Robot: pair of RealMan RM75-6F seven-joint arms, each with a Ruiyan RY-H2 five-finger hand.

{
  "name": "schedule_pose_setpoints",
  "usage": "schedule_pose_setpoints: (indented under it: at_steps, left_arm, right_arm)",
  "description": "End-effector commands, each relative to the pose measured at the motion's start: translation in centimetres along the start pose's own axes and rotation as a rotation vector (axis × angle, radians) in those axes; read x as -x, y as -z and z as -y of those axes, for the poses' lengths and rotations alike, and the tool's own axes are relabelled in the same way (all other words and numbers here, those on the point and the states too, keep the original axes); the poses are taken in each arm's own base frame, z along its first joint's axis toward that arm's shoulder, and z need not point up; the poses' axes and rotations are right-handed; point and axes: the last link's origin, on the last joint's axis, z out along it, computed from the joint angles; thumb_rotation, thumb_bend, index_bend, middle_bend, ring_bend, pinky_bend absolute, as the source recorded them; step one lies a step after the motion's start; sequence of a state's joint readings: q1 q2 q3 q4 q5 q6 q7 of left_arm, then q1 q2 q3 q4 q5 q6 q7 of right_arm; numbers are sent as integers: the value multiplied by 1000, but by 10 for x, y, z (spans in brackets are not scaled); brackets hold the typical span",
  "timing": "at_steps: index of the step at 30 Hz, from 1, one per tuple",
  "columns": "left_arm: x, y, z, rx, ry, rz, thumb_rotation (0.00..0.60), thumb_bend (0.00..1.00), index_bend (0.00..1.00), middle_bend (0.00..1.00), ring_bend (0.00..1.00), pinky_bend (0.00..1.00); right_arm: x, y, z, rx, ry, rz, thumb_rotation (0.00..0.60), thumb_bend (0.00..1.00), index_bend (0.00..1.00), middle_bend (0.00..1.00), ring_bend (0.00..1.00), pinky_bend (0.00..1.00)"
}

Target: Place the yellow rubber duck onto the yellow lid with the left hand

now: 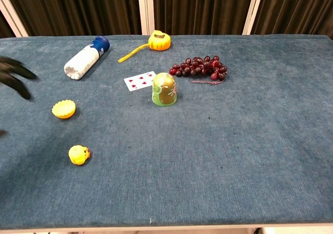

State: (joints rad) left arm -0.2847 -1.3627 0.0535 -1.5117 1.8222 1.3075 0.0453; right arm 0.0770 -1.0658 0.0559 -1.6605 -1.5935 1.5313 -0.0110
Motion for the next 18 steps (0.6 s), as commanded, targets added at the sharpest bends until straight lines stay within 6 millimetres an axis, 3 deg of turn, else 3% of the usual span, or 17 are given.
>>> schedule_pose_setpoints:
  at_steps: [1, 18]
  left_arm:
    - [20, -25, -16, 71, -49, 71, 600, 310, 364, 153, 60, 0]
    - [47, -49, -27, 81, -101, 120, 600, 312, 374, 152, 20, 0]
  right_arm:
    - [0, 1, -1, 4, 1, 1, 600, 224, 0, 50, 0, 164]
    - [4, 2, 0, 10, -5, 12, 600, 223, 0, 50, 0, 164]
